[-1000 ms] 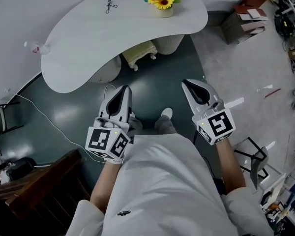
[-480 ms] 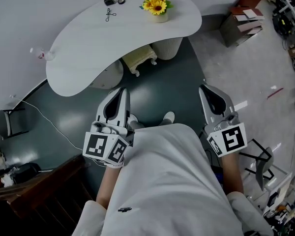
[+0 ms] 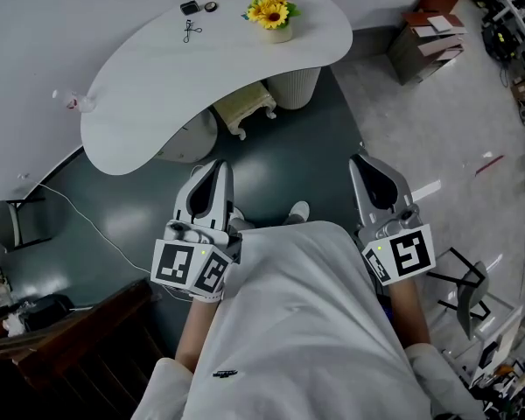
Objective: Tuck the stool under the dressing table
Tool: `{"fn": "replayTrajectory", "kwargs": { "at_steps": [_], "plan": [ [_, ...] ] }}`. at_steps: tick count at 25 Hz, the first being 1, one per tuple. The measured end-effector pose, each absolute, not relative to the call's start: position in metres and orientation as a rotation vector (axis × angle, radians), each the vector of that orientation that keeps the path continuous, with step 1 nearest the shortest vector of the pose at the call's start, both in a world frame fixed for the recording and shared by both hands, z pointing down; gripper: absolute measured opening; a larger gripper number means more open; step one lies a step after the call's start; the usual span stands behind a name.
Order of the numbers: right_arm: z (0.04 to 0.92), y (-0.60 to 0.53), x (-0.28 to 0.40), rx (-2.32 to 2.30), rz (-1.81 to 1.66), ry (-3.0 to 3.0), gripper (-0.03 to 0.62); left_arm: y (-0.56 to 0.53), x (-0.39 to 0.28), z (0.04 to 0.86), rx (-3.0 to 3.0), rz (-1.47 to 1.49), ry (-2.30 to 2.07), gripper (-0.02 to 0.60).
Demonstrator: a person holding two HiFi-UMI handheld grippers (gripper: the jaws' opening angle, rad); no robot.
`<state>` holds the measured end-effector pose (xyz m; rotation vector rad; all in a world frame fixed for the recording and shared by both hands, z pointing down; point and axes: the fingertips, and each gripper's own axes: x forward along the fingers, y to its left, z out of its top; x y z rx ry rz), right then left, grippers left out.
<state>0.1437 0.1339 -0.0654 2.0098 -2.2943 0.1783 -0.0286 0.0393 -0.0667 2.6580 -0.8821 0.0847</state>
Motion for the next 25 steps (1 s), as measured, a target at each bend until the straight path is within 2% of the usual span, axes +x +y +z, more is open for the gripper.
{"fn": "replayTrajectory", "kwargs": {
  "at_steps": [15, 25],
  "plan": [
    [-0.085, 0.14, 0.143, 2.049, 0.123, -2.311, 0.009, 0.055, -0.007, -0.064, 2.696, 0.113, -0.789, 0.009],
    [-0.07, 0.146, 0.137, 2.172, 0.236, -2.272, 0.009, 0.062, -0.01, -0.064, 2.682, 0.11, -0.799, 0.009]
  ]
}}
